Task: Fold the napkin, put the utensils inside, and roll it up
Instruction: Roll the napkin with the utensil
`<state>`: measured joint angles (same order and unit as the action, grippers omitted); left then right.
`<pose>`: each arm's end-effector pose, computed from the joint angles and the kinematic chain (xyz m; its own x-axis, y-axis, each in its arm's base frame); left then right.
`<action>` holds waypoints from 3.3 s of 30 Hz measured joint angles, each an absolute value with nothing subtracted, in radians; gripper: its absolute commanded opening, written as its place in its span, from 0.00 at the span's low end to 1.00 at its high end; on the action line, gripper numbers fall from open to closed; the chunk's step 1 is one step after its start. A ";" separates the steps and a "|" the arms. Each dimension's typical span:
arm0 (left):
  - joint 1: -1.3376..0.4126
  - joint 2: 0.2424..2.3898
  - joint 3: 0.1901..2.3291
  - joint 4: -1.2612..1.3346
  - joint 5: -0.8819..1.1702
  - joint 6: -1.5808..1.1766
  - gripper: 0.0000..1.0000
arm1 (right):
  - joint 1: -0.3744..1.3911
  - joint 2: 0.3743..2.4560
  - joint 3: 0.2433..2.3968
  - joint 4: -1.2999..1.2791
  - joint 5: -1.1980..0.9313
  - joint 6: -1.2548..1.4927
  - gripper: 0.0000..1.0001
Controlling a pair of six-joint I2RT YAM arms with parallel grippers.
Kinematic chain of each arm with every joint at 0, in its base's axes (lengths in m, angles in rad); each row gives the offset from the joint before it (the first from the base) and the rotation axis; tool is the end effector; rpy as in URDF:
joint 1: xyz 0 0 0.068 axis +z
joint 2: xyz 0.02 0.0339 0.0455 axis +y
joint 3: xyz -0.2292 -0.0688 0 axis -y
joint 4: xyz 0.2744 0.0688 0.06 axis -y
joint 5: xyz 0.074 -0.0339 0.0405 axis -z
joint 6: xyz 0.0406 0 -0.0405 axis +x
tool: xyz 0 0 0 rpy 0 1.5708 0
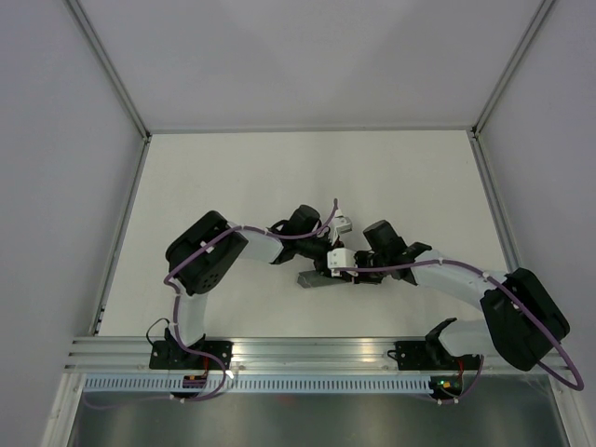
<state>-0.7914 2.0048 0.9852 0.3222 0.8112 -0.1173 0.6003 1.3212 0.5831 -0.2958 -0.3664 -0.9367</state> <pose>0.2527 -0.2977 0.0536 -0.5513 0.4433 -0.7067 0.8216 0.1415 -0.5522 0.2096 0.1611 0.0992 0.1266 -0.8248 -0.5510 -0.9733 0.0040 -0.2297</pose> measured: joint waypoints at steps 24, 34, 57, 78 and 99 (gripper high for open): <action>-0.701 1.714 0.684 0.407 0.455 -0.238 0.71 | 0.591 1.477 0.755 -0.434 -0.414 -0.943 0.12; -0.593 1.501 0.465 0.506 0.142 -0.275 0.75 | 0.559 1.563 0.847 -0.522 -0.463 -0.954 0.12; -1.002 1.349 0.422 0.722 -0.086 0.231 0.84 | 0.444 1.868 1.172 -0.881 -0.641 -0.980 0.10; -1.152 1.728 0.612 0.647 -0.105 0.537 0.86 | 0.419 1.946 1.250 -0.969 -0.681 -0.976 0.10; -1.152 1.795 0.672 0.659 -0.115 0.578 0.73 | 0.398 1.983 1.281 -1.007 -0.714 -0.976 0.10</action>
